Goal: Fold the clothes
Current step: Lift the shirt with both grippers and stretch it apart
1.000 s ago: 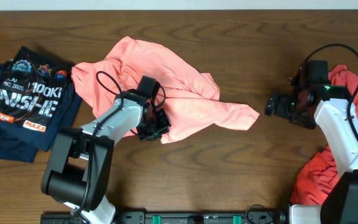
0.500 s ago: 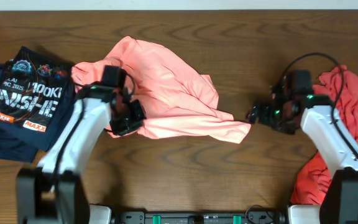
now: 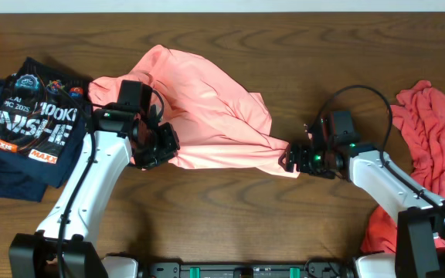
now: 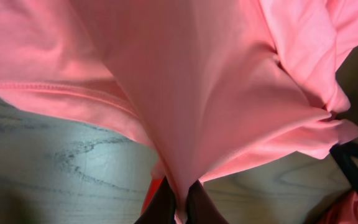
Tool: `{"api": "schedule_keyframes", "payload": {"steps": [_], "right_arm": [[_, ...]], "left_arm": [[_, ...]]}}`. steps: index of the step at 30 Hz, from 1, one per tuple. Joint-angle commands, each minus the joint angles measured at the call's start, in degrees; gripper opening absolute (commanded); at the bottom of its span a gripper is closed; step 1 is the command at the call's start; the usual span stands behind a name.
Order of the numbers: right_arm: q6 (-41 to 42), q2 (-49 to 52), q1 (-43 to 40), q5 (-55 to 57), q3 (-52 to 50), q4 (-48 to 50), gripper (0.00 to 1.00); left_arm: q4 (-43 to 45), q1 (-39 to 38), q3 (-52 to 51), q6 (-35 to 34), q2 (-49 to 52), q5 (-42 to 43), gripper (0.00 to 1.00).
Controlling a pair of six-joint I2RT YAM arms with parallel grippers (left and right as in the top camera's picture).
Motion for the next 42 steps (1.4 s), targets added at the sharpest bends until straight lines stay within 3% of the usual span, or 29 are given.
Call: {"api": "schedule_keyframes", "payload": {"steps": [1, 4, 5, 7, 8, 9, 18, 26, 33, 42], "right_arm": [[3.1, 0.5, 1.3, 1.4, -1.2, 1.9, 0.8], [5.1, 0.7, 1.6, 3.7, -1.7, 3.4, 0.65], [5.3, 0.7, 1.6, 4.0, -1.7, 3.5, 0.55], [5.3, 0.7, 1.6, 4.1, -1.7, 3.5, 0.29], [5.3, 0.7, 1.6, 4.4, -1.7, 3.5, 0.11], [5.3, 0.7, 1.6, 4.9, -1.7, 3.5, 0.01], [0.7, -6.0, -3.3, 10.5, 6.4, -3.3, 0.01], [-7.7, -16.3, -9.5, 17.4, 27.7, -17.8, 0.01], [-10.8, -21.9, -11.9, 20.7, 42.5, -28.0, 0.01], [-12.4, -24.9, -12.3, 23.1, 53.1, -32.6, 0.01]], "left_arm": [[-0.4, 0.2, 0.6, 0.7, 0.1, -0.7, 0.06], [-0.4, 0.2, 0.6, 0.7, 0.1, -0.7, 0.06], [-0.4, 0.2, 0.6, 0.7, 0.1, -0.7, 0.06], [-0.4, 0.2, 0.6, 0.7, 0.1, -0.7, 0.06], [-0.4, 0.2, 0.6, 0.7, 0.1, -0.7, 0.06], [-0.4, 0.2, 0.6, 0.7, 0.1, -0.9, 0.06], [0.0, 0.3, 4.5, 4.5, -0.2, -2.2, 0.06], [-8.3, 0.3, 23.2, 10.8, -0.9, 1.6, 0.06], [-17.8, 0.3, 41.5, 12.1, -4.1, 4.7, 0.06], [-15.6, 0.3, 48.1, 12.1, -10.8, 4.7, 0.06]]}}
